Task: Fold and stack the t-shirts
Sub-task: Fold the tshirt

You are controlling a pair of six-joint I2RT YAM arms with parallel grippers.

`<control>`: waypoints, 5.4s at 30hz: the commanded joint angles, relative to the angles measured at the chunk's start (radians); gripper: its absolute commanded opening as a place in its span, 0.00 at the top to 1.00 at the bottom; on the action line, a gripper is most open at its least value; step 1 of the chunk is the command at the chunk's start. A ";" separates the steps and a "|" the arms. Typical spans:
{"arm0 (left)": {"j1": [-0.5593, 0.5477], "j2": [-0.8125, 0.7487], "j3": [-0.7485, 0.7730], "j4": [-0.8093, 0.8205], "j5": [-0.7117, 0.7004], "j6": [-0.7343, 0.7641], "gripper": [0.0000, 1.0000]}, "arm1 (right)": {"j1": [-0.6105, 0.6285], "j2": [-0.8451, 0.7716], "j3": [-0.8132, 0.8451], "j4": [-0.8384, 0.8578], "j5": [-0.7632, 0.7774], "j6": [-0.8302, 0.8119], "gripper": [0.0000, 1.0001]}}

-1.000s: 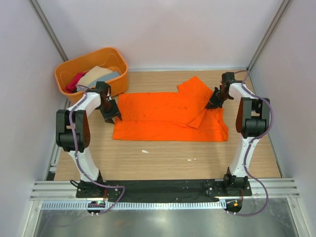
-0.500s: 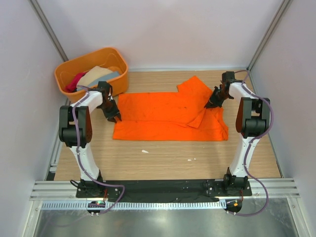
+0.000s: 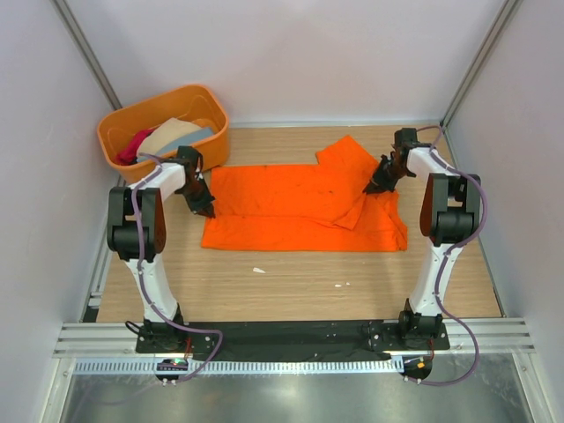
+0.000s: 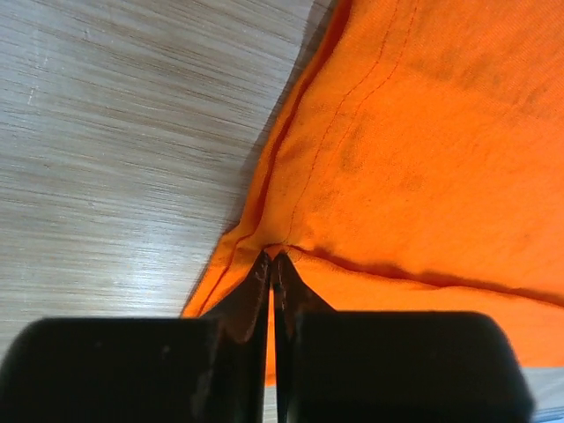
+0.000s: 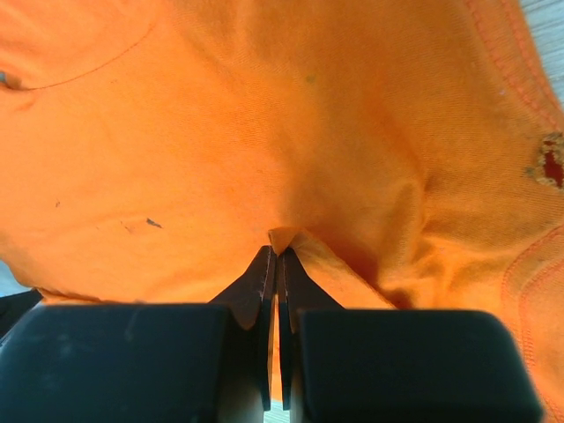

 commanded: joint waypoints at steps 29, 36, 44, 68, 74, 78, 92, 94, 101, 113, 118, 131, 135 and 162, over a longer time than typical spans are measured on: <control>0.000 -0.286 -0.146 0.018 -0.139 -0.073 1.00 | 0.043 -0.293 0.048 -0.068 -0.007 0.142 0.99; 0.001 -0.347 -0.170 -0.019 -0.139 -0.073 1.00 | 0.043 -0.375 -0.005 -0.112 -0.004 0.118 0.99; 0.001 -0.324 -0.173 -0.019 -0.193 -0.066 1.00 | 0.043 -0.346 -0.022 -0.077 -0.016 0.107 0.99; 0.001 -0.137 -0.046 0.019 -0.151 -0.033 1.00 | 0.035 -0.251 0.058 -0.141 0.071 0.103 0.99; 0.001 -0.114 -0.041 0.010 -0.170 -0.030 1.00 | 0.035 -0.231 0.065 -0.138 0.071 0.104 0.99; 0.001 -0.100 -0.041 0.004 -0.174 -0.028 1.00 | 0.035 -0.218 0.070 -0.143 0.080 0.106 0.99; -0.006 -0.215 -0.049 -0.060 -0.257 -0.033 0.52 | 0.022 -0.128 0.147 -0.210 0.129 0.032 0.64; -0.021 -0.255 -0.070 -0.071 -0.242 -0.037 0.51 | 0.012 -0.183 0.121 -0.243 0.187 0.000 0.56; -0.072 -0.385 -0.208 -0.048 -0.132 -0.083 0.57 | -0.040 -0.370 -0.148 -0.249 0.246 -0.101 0.47; -0.071 -0.277 -0.271 0.012 -0.015 -0.091 0.78 | -0.064 -0.329 -0.268 -0.211 0.275 -0.196 0.60; -0.066 -0.252 -0.276 0.013 -0.002 -0.089 0.79 | -0.064 -0.286 -0.255 -0.206 0.276 -0.206 0.58; -0.025 -0.195 -0.314 0.019 -0.004 -0.099 0.84 | -0.066 -0.234 -0.281 -0.178 0.324 -0.217 0.61; -0.008 -0.174 -0.333 0.009 -0.025 -0.109 0.89 | -0.077 -0.254 -0.315 -0.190 0.382 -0.209 0.99; 0.021 -0.491 -0.402 -0.108 -0.027 -0.102 0.75 | -0.129 -0.479 -0.380 -0.304 0.492 -0.167 0.70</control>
